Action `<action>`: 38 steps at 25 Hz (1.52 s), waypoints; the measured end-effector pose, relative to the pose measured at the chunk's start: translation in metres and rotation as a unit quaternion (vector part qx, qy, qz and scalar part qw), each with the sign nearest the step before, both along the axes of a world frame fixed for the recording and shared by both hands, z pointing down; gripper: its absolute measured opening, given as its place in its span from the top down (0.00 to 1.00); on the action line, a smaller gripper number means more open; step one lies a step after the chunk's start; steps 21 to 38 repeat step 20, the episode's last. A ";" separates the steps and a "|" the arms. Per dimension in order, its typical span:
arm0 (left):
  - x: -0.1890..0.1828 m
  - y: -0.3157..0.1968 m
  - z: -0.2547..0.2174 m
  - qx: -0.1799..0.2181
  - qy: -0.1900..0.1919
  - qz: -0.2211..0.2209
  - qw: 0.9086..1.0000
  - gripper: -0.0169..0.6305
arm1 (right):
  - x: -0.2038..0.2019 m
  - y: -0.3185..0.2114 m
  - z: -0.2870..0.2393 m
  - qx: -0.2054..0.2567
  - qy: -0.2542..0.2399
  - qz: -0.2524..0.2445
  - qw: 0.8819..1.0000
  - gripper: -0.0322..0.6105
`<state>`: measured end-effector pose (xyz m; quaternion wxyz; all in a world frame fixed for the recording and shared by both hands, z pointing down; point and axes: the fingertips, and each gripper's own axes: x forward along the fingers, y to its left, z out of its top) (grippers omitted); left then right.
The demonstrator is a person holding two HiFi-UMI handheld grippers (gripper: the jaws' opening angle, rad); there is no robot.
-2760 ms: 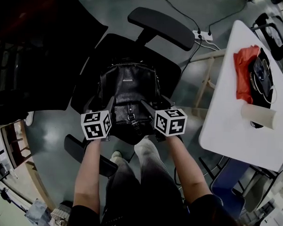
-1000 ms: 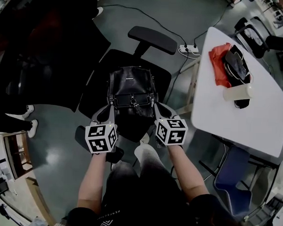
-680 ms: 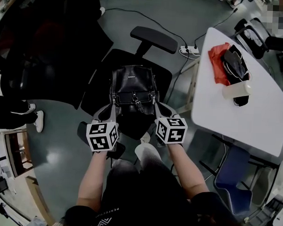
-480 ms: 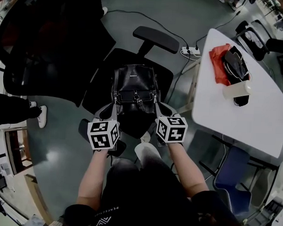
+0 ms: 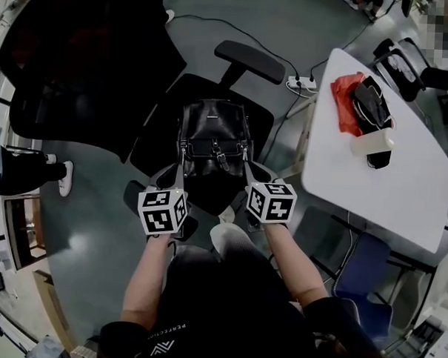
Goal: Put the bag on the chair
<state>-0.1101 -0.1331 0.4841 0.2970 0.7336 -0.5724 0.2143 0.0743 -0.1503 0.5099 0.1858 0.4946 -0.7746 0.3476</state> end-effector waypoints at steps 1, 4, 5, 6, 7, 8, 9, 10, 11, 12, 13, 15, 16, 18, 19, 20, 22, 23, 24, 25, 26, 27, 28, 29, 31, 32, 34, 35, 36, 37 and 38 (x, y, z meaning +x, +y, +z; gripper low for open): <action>0.000 0.001 0.000 0.000 0.000 -0.001 1.000 0.96 | 0.000 0.001 0.000 -0.001 0.000 -0.001 1.000 0.95; 0.000 0.002 0.000 -0.002 0.001 -0.006 1.000 0.96 | 0.000 0.000 -0.001 -0.002 0.000 -0.003 1.000 0.95; 0.000 0.002 0.000 -0.002 0.002 -0.007 1.000 0.96 | 0.000 0.000 -0.001 -0.002 0.001 -0.004 1.000 0.95; 0.000 0.003 0.000 -0.002 0.002 -0.007 1.000 0.96 | 0.000 0.001 -0.001 -0.003 0.001 -0.006 1.000 0.95; 0.000 0.004 0.000 -0.003 0.002 -0.008 1.000 0.96 | 0.000 0.001 -0.001 -0.004 0.001 -0.007 1.000 0.95; 0.000 0.004 0.000 -0.003 0.002 -0.008 1.000 0.96 | 0.001 0.002 -0.001 -0.004 0.001 -0.007 1.000 0.95; 0.000 0.005 0.000 -0.003 0.003 -0.009 1.000 0.96 | 0.001 0.002 0.000 -0.005 0.000 -0.007 1.000 0.95; 0.001 0.005 0.001 -0.004 0.003 -0.010 1.000 0.96 | 0.001 0.002 0.000 -0.006 -0.001 -0.007 1.000 0.95; 0.001 0.006 0.001 -0.004 0.004 -0.010 1.000 0.96 | 0.001 0.003 0.000 -0.006 -0.001 -0.008 1.000 0.95; 0.001 0.006 0.002 -0.005 0.004 -0.011 1.000 0.96 | 0.001 0.003 0.000 -0.006 -0.002 -0.009 1.000 0.95; 0.002 0.006 0.002 -0.005 0.005 -0.011 1.000 0.96 | 0.001 0.003 0.000 -0.006 -0.002 -0.011 1.000 0.95; 0.004 0.007 0.001 -0.004 0.005 -0.012 1.000 0.96 | 0.001 0.004 -0.001 -0.006 -0.002 -0.014 1.000 0.95; 0.004 0.007 0.000 -0.003 0.005 -0.013 1.000 0.96 | 0.001 0.004 -0.001 -0.005 -0.002 -0.015 1.000 0.95; 0.005 0.007 -0.002 -0.001 0.006 -0.014 1.000 0.96 | 0.002 0.004 -0.003 -0.004 -0.002 -0.016 1.000 0.95; 0.005 0.008 -0.003 -0.001 0.006 -0.015 1.000 0.96 | 0.002 0.005 -0.004 -0.003 -0.002 -0.017 1.000 0.95; 0.005 0.008 -0.004 0.000 0.006 -0.015 1.000 0.96 | 0.002 0.006 -0.005 -0.003 -0.002 -0.017 1.000 0.95; 0.005 0.008 -0.004 0.000 0.006 -0.015 1.000 0.96 | 0.002 0.006 -0.005 -0.003 -0.002 -0.017 1.000 0.95; 0.005 0.008 -0.004 0.000 0.006 -0.015 1.000 0.96 | 0.002 0.006 -0.005 -0.003 -0.002 -0.017 1.000 0.95; 0.005 0.008 -0.004 0.000 0.006 -0.015 1.000 0.96 | 0.002 0.006 -0.005 -0.003 -0.002 -0.017 1.000 0.95; 0.005 0.008 -0.004 0.000 0.006 -0.015 1.000 0.96 | 0.002 0.006 -0.005 -0.003 -0.002 -0.017 1.000 0.95; 0.005 0.008 -0.004 0.000 0.006 -0.015 1.000 0.96 | 0.002 0.006 -0.005 -0.003 -0.002 -0.017 1.000 0.95; 0.005 0.008 -0.004 0.000 0.006 -0.015 1.000 0.96 | 0.002 0.006 -0.005 -0.003 -0.002 -0.017 1.000 0.95; 0.005 0.008 -0.004 0.000 0.006 -0.015 1.000 0.96 | 0.002 0.006 -0.005 -0.003 -0.002 -0.017 1.000 0.95; 0.005 0.008 -0.004 0.000 0.006 -0.015 1.000 0.96 | 0.002 0.006 -0.005 -0.003 -0.002 -0.017 1.000 0.95; 0.005 0.008 -0.004 0.000 0.006 -0.015 1.000 0.96 | 0.002 0.006 -0.005 -0.003 -0.002 -0.017 1.000 0.95; 0.005 0.008 -0.004 0.000 0.006 -0.015 1.000 0.96 | 0.002 0.006 -0.005 -0.003 -0.002 -0.017 1.000 0.95; 0.005 0.008 -0.004 0.000 0.006 -0.015 1.000 0.96 | 0.002 0.006 -0.005 -0.003 -0.002 -0.017 1.000 0.95; 0.005 0.008 -0.004 0.000 0.006 -0.015 1.000 0.96 | 0.002 0.006 -0.005 -0.003 -0.002 -0.017 1.000 0.95; 0.005 0.008 -0.004 0.000 0.006 -0.015 1.000 0.96 | 0.002 0.006 -0.005 -0.003 -0.002 -0.017 1.000 0.95; 0.005 0.008 -0.004 0.000 0.006 -0.015 1.000 0.96 | 0.002 0.006 -0.005 -0.003 -0.002 -0.017 1.000 0.95; 0.005 0.008 -0.004 0.000 0.006 -0.015 1.000 0.96 | 0.002 0.006 -0.005 -0.003 -0.002 -0.017 1.000 0.95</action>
